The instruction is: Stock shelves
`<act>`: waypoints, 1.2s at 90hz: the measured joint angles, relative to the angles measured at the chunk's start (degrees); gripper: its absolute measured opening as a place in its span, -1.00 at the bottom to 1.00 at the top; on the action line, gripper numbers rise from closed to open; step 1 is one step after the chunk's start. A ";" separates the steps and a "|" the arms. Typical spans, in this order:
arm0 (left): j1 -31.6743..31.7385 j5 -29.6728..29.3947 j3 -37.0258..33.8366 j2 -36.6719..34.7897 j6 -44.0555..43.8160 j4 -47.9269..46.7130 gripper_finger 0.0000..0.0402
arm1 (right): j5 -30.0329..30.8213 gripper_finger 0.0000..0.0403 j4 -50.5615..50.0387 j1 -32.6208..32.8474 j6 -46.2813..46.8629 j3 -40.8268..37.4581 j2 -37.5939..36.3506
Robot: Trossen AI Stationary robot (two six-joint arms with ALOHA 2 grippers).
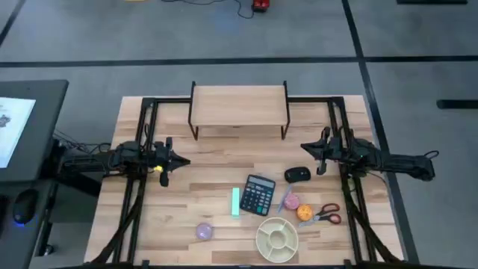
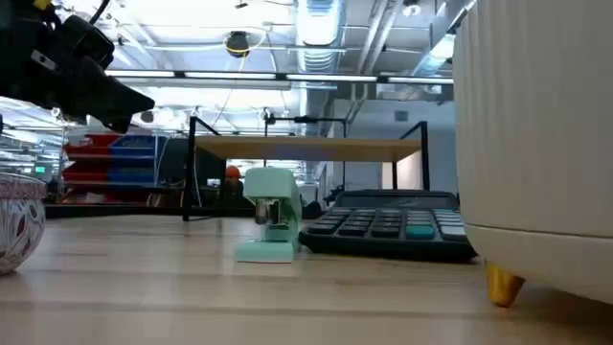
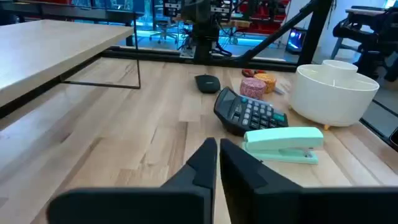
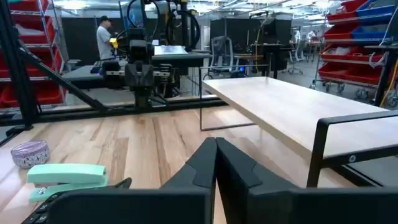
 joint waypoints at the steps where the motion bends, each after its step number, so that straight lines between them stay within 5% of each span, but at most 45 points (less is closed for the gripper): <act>1: 0.00 -0.01 0.01 -0.01 0.00 0.00 -1.00 | 0.00 -1.00 0.01 0.00 0.00 0.00 0.01; 48: 0.02 -0.06 -0.11 -0.02 -0.79 0.94 -1.00 | 0.01 -1.00 0.01 0.01 0.00 0.02 0.02; 81: 0.09 0.21 -0.29 0.00 -11.92 6.28 -1.00 | 0.00 -1.00 0.00 0.01 0.00 0.04 0.02; 108: -0.02 -1.45 2.46 1.48 -2.95 13.95 -1.00 | 0.00 -1.00 0.02 0.00 0.00 0.04 0.02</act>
